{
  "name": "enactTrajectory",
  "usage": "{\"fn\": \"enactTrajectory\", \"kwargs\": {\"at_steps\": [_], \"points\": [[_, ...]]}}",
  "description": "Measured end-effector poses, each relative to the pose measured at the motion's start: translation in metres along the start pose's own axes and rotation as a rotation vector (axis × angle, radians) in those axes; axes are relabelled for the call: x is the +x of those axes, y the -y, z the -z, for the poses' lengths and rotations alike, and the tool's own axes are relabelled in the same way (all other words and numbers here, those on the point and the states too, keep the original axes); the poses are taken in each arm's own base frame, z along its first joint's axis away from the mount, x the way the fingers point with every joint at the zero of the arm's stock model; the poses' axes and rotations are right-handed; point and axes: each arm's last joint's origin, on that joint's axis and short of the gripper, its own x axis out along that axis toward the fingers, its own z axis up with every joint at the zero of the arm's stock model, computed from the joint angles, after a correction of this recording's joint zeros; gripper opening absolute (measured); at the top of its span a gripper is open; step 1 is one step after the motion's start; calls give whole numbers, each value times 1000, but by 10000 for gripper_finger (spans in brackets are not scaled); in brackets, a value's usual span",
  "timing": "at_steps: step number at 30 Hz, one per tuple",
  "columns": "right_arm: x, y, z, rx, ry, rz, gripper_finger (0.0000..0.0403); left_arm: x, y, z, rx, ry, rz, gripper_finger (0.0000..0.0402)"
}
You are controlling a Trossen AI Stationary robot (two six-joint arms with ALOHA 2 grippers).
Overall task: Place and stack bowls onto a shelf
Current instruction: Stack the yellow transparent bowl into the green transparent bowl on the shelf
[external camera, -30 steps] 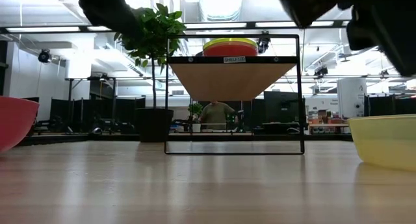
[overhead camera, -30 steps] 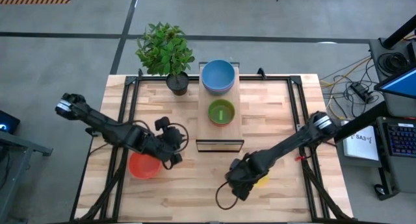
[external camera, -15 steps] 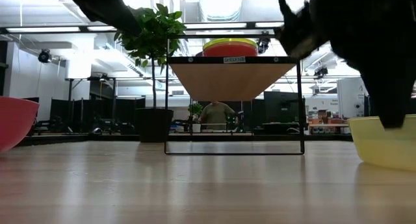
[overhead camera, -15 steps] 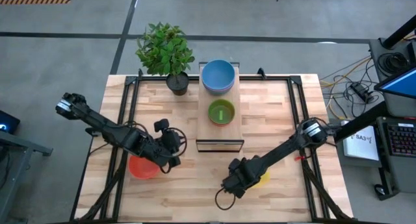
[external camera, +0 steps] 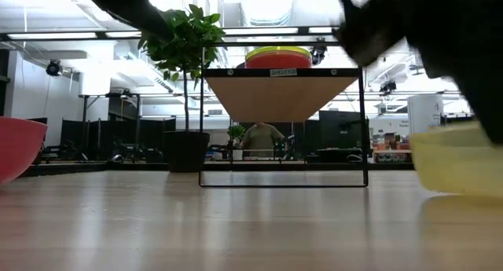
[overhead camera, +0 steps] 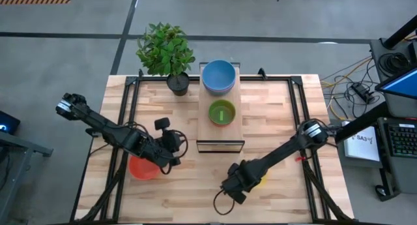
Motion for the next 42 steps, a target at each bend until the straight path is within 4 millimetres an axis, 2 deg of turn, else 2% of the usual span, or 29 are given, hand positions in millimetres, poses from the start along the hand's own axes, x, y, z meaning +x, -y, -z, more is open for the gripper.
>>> {"fn": "enactTrajectory", "kwargs": {"at_steps": [5, 12, 18, 23, 28, 34, 37, 42], "points": [[-45, -20, 9, -192, 53, -159, 9, -4, -3, -8, 144, 42, -55, 54], [-123, -41, 19, -519, 285, -345, 9, -10, -6, -17, 307, 98, -49, 54], [-180, -37, 14, -674, 541, -370, 9, -16, -14, -11, 329, 130, -45, 54], [-215, -20, 2, -780, 728, -272, 9, -26, -27, -5, 265, 198, -34, 54], [-234, 7, -22, -806, 829, -71, 9, -36, -42, 6, 232, 268, -28, 54], [-235, 52, -54, -720, 721, 175, 9, -49, -56, 9, 158, 318, -18, 54], [-235, 72, -67, -659, 658, 221, 9, -51, -59, 9, 147, 327, -16, 54], [-239, 88, -83, -639, 654, 248, 9, -49, -57, 10, 156, 322, -17, 54]]}}
